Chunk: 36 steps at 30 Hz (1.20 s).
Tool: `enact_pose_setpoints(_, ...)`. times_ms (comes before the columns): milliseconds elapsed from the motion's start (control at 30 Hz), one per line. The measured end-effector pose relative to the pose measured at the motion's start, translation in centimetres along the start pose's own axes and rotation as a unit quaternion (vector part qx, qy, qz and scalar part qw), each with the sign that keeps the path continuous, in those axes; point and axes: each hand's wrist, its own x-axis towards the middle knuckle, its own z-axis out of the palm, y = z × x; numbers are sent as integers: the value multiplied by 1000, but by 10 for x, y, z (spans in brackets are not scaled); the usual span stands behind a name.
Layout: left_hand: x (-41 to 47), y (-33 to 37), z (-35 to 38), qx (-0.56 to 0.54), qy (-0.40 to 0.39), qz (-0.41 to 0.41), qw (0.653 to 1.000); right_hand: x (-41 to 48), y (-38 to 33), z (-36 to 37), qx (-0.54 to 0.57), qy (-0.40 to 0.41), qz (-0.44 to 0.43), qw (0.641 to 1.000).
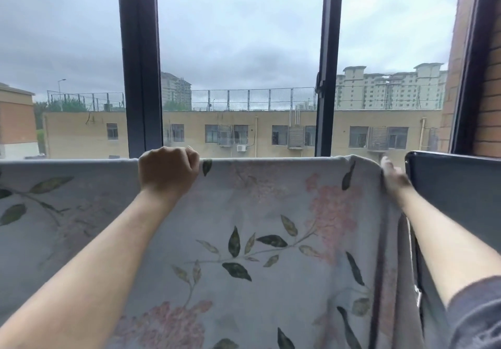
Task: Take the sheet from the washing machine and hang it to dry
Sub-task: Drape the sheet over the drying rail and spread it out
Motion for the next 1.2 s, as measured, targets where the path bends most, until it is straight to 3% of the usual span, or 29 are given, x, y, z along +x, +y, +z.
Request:
enact_pose_setpoints(67,0,0,1,-1,4,1,1000,-6,32,3,104,11,77,992)
enact_pose_setpoints(200,-3,5,3,-9,30,5,1000,-16,48,11,147,53,113,981)
enact_pose_setpoints(567,-3,8,0,-6,9,1,1000,-19,48,13,135,97,149,975)
enact_pose_setpoints(867,-2,3,-1,12,-16,23,1000,-38,66,24,47,69,212,974)
enact_pose_setpoints(967,-1,4,2,10,-15,48,999,-41,47,18,10,131,135,982)
enact_pose_setpoints(1067,-2,4,5,-19,1,84,996,-47,5,24,-58,180,-36,981)
enact_pose_setpoints(1200,-3,0,5,-32,8,129,991,-78,-64,64,-154,130,-284,937)
